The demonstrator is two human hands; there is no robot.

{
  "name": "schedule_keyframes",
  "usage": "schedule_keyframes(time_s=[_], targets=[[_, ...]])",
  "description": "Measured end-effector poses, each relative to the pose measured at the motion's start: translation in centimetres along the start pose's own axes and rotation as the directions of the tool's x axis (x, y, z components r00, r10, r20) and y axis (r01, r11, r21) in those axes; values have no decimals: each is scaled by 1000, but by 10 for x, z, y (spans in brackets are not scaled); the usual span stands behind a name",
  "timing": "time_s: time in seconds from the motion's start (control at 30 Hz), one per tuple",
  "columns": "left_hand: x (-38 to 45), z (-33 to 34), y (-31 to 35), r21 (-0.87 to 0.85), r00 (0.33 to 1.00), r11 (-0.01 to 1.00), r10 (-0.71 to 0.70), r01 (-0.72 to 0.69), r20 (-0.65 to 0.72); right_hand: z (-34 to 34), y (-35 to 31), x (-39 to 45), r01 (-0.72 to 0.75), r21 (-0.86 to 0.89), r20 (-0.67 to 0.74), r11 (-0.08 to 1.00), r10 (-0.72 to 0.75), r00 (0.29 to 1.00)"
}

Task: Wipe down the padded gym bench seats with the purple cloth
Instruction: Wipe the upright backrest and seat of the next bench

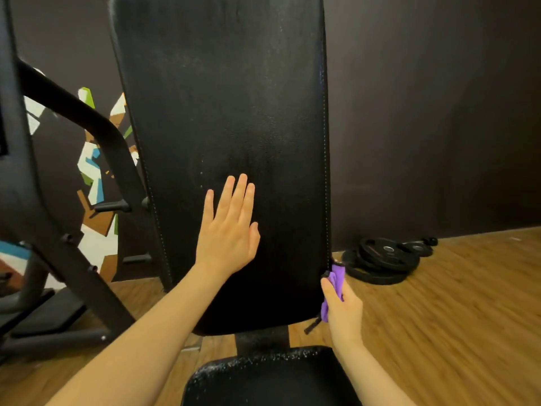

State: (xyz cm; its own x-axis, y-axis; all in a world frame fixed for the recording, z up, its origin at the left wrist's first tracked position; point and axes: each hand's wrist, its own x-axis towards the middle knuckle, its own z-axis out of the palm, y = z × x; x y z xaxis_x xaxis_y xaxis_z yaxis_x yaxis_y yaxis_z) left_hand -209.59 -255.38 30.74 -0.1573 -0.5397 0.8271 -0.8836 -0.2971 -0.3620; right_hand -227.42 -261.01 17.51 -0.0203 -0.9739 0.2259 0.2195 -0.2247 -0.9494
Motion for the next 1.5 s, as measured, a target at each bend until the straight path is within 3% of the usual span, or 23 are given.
schedule_keyframes(time_s=[0.1,0.17,0.23,0.3,0.4,0.57,0.63,0.83,0.9,1.03,1.23,1.37,1.5], targets=[[-1,1,-1,2,1000,1000,-14,14,-10,-1,17,-17,-178,145,15,973,178,984],[-2,-1,-1,-5,1000,1000,-19,19,13,6,14,-25,-357,307,62,882,356,932],[-2,-2,-1,-11,999,1000,-19,20,34,15,9,-31,-443,465,96,766,454,886],[-1,-2,-1,-15,999,1000,-23,24,38,21,11,-35,-432,580,68,691,487,871],[-1,-2,-1,-21,1000,1000,-16,16,27,20,15,-40,-429,617,93,660,479,873],[-1,-1,-3,-31,1000,999,-8,8,6,15,10,-39,-315,451,-81,835,389,918],[-1,-1,-2,-35,1000,999,-11,11,16,21,5,-44,-318,439,-92,840,395,914],[-2,0,-2,-25,999,999,-23,24,38,39,4,-59,-466,653,48,598,581,813],[-1,-2,-3,-30,999,999,-22,23,38,37,6,-58,-458,656,35,600,581,813],[-2,-3,-4,-32,999,999,-4,5,33,30,1,-53,-374,587,-57,718,497,866],[-1,-6,-3,-25,998,1000,-12,13,64,29,1,-41,-249,293,-237,923,322,917],[0,-12,-3,-24,993,1000,-15,17,116,18,-19,-25,-59,86,-147,995,71,987],[0,-20,-8,-76,992,997,13,-3,129,22,-61,-7,115,-4,-101,993,-115,988]])
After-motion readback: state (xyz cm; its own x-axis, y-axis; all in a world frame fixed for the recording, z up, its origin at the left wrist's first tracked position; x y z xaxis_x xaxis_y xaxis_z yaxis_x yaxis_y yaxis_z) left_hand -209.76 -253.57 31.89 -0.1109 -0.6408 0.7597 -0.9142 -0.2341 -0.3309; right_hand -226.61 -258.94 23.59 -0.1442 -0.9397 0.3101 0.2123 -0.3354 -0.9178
